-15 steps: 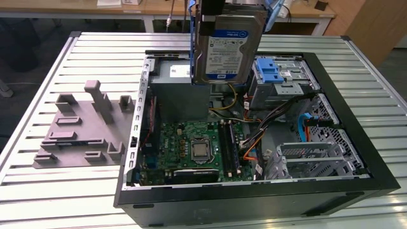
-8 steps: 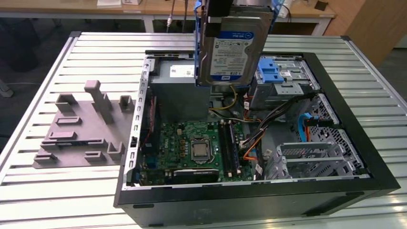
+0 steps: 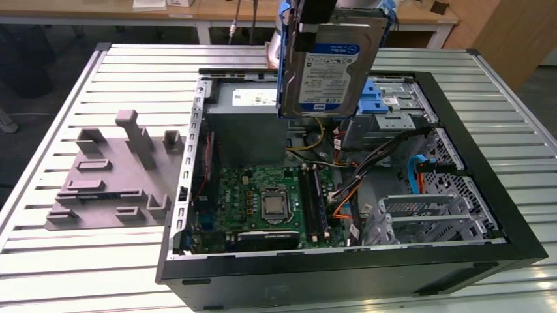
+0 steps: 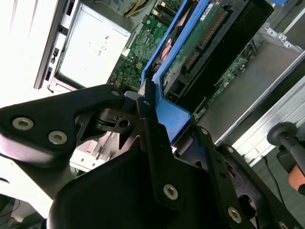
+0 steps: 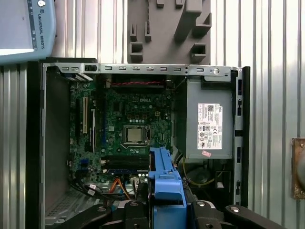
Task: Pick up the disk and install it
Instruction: 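Pick up the disk, then insert the disk into the insertion slot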
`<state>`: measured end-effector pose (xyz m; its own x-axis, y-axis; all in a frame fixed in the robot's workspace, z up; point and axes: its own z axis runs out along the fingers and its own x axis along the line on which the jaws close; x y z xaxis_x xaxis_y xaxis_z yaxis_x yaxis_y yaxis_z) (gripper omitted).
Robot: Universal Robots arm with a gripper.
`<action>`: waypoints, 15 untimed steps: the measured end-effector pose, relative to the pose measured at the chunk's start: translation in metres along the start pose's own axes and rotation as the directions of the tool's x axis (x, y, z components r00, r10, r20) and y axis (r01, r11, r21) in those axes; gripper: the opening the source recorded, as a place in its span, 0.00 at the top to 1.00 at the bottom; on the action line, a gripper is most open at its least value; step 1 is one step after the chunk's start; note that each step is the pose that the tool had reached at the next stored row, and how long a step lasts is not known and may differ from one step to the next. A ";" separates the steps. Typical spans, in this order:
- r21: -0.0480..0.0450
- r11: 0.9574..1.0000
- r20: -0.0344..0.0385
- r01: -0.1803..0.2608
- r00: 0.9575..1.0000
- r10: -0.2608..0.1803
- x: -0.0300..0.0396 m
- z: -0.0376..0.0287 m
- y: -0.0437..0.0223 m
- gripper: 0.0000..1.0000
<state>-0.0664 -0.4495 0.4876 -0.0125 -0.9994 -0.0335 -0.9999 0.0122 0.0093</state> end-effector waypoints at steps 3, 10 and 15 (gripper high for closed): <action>0.000 1.000 0.000 -0.002 1.000 0.002 0.0012 0.0001 -0.0010 0.64; 0.000 1.000 0.000 -0.003 1.000 0.003 0.0013 0.0000 -0.0010 0.64; 0.000 1.000 0.000 -0.003 1.000 0.003 0.0013 0.0000 -0.0010 0.64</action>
<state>-0.0653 -0.4508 0.4875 -0.0156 -0.9993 -0.0335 -0.9998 0.0153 0.0093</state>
